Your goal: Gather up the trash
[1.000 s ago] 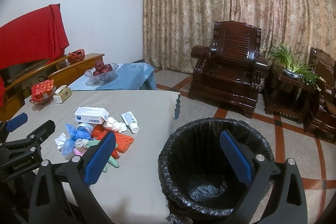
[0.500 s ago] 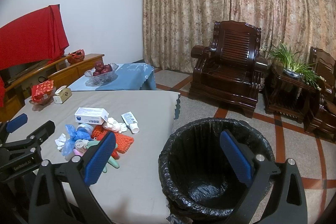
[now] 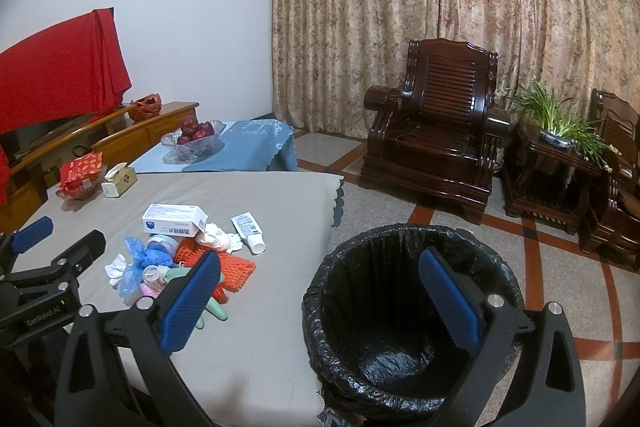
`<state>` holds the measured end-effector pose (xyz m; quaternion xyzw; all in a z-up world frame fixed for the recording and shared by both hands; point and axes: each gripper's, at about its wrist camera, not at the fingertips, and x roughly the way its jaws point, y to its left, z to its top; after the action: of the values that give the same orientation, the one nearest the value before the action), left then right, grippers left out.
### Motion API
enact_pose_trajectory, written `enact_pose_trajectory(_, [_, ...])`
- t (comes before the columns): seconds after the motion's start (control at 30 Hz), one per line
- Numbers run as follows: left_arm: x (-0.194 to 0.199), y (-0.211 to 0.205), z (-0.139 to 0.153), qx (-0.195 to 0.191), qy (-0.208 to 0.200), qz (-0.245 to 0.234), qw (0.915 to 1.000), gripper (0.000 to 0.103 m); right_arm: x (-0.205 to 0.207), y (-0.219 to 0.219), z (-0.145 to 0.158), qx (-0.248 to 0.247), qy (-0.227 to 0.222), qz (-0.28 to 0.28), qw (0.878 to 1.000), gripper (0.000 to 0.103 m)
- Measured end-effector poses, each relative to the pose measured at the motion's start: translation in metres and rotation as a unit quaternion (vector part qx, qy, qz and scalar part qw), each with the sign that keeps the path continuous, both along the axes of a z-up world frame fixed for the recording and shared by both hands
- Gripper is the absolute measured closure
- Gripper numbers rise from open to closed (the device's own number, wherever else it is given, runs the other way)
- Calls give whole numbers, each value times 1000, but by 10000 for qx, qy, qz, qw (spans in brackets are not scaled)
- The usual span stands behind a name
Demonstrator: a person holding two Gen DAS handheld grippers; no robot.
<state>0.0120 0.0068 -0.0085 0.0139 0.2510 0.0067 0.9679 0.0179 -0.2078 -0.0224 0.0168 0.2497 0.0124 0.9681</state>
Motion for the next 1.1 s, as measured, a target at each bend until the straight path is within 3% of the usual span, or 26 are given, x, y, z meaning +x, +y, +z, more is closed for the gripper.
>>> enact_pose_trajectory(0.6, [5, 12, -12, -34, 73, 61, 9999, 5, 12, 15, -8, 29, 99, 90, 9999, 6])
enact_pose_trajectory(0.87, [24, 75, -35, 72, -1, 490, 9988, 5, 42, 56, -26, 51, 163, 581, 9982, 6])
enact_pose_trajectory(1.1, [42, 127, -65, 179, 332, 1032, 9939, 5, 82, 103, -73, 8, 402, 1022, 9940, 6])
